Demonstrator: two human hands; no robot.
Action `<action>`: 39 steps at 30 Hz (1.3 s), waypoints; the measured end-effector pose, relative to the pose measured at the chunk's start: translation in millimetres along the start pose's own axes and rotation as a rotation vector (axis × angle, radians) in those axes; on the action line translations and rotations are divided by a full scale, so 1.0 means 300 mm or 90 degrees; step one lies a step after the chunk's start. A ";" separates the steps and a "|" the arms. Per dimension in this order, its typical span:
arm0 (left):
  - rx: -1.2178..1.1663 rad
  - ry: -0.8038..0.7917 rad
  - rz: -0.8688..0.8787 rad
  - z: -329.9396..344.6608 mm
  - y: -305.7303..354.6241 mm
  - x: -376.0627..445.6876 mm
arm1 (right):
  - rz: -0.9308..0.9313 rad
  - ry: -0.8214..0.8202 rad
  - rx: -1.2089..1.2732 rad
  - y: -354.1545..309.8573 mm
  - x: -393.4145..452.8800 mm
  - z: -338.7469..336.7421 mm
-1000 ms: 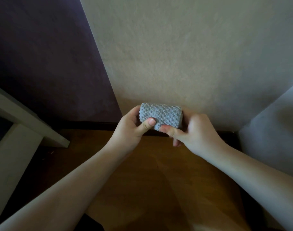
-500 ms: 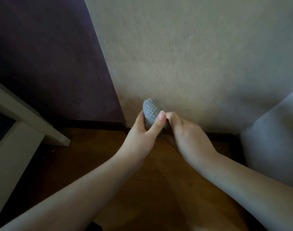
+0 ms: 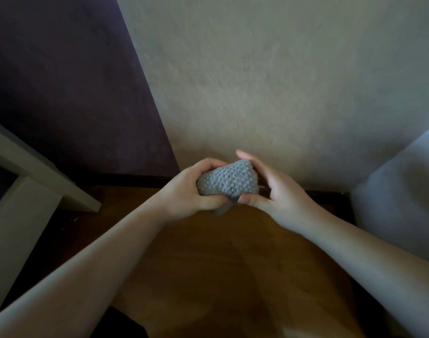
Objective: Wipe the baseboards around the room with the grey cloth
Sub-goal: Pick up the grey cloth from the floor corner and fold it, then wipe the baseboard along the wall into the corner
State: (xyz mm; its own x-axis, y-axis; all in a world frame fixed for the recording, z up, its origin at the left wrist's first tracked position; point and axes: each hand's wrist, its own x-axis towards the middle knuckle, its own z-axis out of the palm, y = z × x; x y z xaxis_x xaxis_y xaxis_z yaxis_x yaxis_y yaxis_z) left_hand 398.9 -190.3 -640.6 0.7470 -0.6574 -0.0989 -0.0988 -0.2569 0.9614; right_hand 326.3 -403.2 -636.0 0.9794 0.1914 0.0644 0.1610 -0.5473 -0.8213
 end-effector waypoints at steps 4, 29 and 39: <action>-0.012 0.002 0.024 0.012 -0.011 0.000 | -0.011 0.063 0.005 0.013 -0.001 -0.007; 0.340 0.153 -0.133 -0.128 -0.300 -0.136 | 0.106 -0.122 0.021 0.287 0.061 0.353; 0.290 0.364 -0.295 -0.227 -0.542 -0.349 | 0.100 -0.290 -0.273 0.424 0.172 0.598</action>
State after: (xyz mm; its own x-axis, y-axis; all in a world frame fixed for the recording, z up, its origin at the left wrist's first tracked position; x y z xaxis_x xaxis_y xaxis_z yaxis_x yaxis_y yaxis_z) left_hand 381.4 -31.5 -769.2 0.9812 0.0094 -0.1930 0.1346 -0.7497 0.6479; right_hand 375.6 -316.6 -838.9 0.8609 0.3574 -0.3621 0.1471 -0.8561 -0.4954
